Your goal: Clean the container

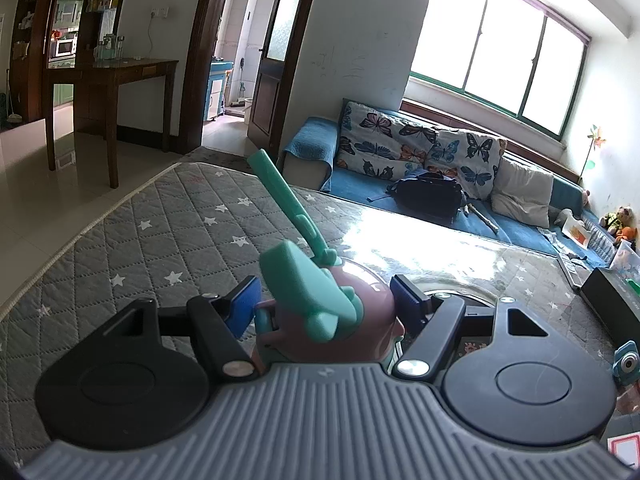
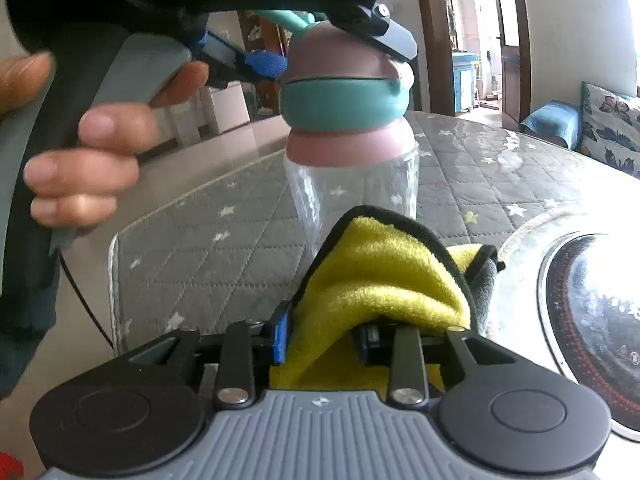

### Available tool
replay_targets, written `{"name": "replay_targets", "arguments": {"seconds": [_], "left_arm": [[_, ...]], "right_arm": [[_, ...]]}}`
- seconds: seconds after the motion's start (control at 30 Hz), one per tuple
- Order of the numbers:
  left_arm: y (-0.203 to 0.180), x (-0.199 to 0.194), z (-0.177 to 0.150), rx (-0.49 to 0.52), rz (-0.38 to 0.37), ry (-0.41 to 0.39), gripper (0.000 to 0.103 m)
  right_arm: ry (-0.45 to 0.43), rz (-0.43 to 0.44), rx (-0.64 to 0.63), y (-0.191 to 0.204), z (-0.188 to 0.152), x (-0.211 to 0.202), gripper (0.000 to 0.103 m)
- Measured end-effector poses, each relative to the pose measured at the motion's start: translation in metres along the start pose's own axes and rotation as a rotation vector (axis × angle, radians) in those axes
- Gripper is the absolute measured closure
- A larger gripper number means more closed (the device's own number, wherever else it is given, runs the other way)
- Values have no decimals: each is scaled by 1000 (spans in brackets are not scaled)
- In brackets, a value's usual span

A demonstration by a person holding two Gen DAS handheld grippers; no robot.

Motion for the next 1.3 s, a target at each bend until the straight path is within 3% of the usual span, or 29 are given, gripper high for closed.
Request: {"name": "replay_targets", "arguments": {"seconds": [0.13, 0.23, 0.3, 0.37, 0.5, 0.67, 0.77, 1.3], "left_arm": [[-1, -1, -1, -1, 1, 0, 32], [-2, -1, -1, 1, 3, -1, 32], [-2, -1, -1, 2, 4, -1, 32], [-2, -1, -1, 2, 4, -1, 32], [-1, -1, -1, 2, 4, -1, 32], [-1, -1, -3, 3, 6, -3, 32], [-1, -1, -3, 5, 7, -3, 32], [-3, 3, -5, 10, 6, -1, 31]], "right_arm": [[24, 10, -7, -5, -4, 1, 66], [40, 18, -7, -4, -9, 0, 55], [50, 25, -4, -4, -12, -1, 40], [57, 27, 1, -4, -15, -1, 40], [57, 16, -2, -4, -18, 0, 44], [36, 1, -4, -3, -15, -5, 64], [15, -7, -22, -1, -10, -9, 68], [-252, -51, -147, 12, 47, -64, 69]]}}
Point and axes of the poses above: each gripper's, at about its wrist camera, not at the fingertips, and x roughly the way its jaws point, y to its left, z to its top, the point moved 9 cm from there along x, roughly the way its jaws point, and after that the axes turned 1 degree about z, right-handed, at the moved point
